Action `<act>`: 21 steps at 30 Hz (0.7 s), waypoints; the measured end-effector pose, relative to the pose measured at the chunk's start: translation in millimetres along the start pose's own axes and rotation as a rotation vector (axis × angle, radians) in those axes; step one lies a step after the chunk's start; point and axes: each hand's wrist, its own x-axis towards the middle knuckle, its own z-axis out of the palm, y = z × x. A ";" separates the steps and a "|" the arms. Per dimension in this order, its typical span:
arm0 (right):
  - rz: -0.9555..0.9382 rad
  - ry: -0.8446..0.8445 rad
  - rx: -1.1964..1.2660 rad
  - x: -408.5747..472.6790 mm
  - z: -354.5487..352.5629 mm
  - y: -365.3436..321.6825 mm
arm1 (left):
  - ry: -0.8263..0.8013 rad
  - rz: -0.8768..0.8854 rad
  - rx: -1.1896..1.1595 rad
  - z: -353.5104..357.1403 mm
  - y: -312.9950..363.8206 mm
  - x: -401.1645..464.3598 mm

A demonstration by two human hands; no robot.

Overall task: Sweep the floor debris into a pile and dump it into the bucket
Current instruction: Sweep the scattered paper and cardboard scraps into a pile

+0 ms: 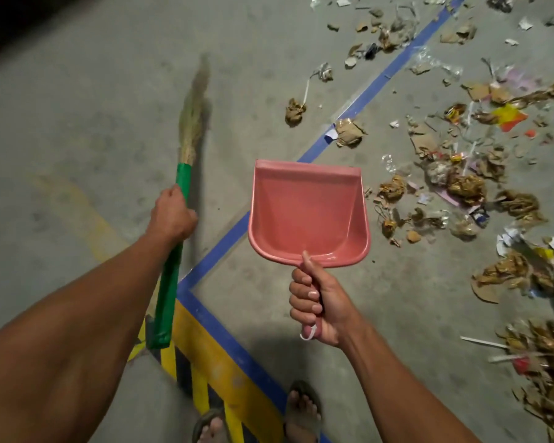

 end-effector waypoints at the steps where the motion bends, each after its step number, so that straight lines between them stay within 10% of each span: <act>1: 0.009 -0.006 -0.006 7.2 -2.6 0.7 | -0.031 -0.055 0.017 1.1 -0.3 6.2; 5: 0.021 -0.005 0.001 19.9 -19.2 3.6 | -0.204 -0.077 0.119 23.2 2.9 8.4; 14: -0.028 0.115 0.095 -21.8 -53.2 10.3 | -0.407 0.589 0.071 91.6 67.2 -50.0; 21: -0.097 0.143 0.146 -60.2 -61.1 -4.6 | -0.306 0.833 0.036 68.0 116.7 -72.2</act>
